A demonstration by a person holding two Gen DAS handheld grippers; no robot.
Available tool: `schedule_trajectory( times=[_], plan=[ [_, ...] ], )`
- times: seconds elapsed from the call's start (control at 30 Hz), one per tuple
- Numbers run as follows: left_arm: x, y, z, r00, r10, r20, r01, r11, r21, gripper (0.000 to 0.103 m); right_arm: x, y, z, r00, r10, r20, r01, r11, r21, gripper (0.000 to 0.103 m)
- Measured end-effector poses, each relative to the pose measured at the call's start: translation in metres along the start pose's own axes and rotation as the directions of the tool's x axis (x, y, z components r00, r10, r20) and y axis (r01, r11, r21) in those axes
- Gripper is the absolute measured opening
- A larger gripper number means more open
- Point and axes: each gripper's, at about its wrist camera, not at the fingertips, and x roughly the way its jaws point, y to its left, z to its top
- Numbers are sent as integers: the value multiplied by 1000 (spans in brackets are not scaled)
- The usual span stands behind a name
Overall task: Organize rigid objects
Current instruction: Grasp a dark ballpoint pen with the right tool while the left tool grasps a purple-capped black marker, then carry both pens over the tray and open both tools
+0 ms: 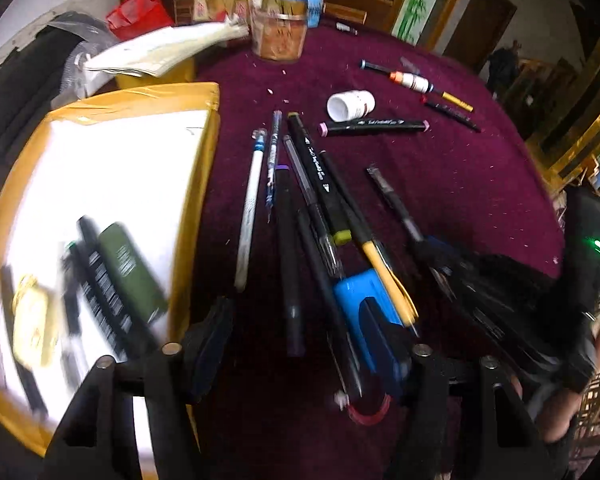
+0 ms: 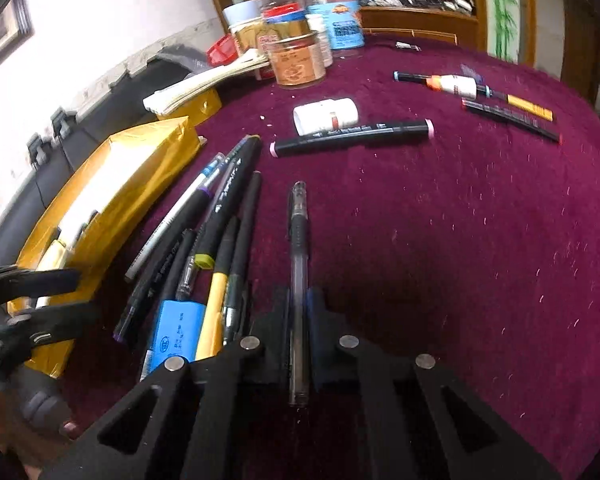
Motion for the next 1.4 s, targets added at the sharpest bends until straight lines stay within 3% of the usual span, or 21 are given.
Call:
schedule_trajectory(
  times=[0.07,0.13,0.3,0.4,0.43,0.47,0.57,0.77,0.97,1.1,1.23,1.4],
  plan=[
    [12,-2,7,998,52,-28,-51,999,15,43,1,-7,1,999,39,-1,-39,998,39,8],
    [20,-5,12,995,93,-35,-92,995,39,41,1,-7,0,999,43,0,-43,998,45,8],
    [35,-7,20,991,119,-58,-116,992,48,40,1,-5,0,1000,17,-3,-17,1000,21,8],
    [43,-8,23,983,179,-45,-176,982,70,33,2,-4,0,1000,13,-7,-13,1000,25,8],
    [44,-10,24,982,186,-36,-182,980,77,28,3,-5,0,1000,13,-12,-12,999,30,8],
    [45,-10,23,986,161,-43,-157,984,78,15,3,-5,0,1000,14,-11,-13,999,30,8],
    [44,-10,17,990,136,-26,-133,988,79,14,2,-3,0,1000,7,-12,-7,1000,26,8],
    [10,1,-2,999,18,39,-17,1000,-23,14,2,1,-1,1000,-12,-11,12,1000,12,8],
    [-49,25,-40,985,-69,160,92,986,-139,14,-1,0,-1,1000,-19,6,18,1000,24,8],
    [-81,56,-59,974,-60,218,111,967,-229,14,-15,7,-4,996,-48,77,48,999,3,8],
    [-100,92,-72,970,-3,243,78,951,-298,14,-27,27,-6,991,81,105,-82,997,1,8],
    [-89,123,-73,977,40,211,42,928,-371,14,-43,89,-3,964,237,118,-226,969,-99,8]
  ],
)
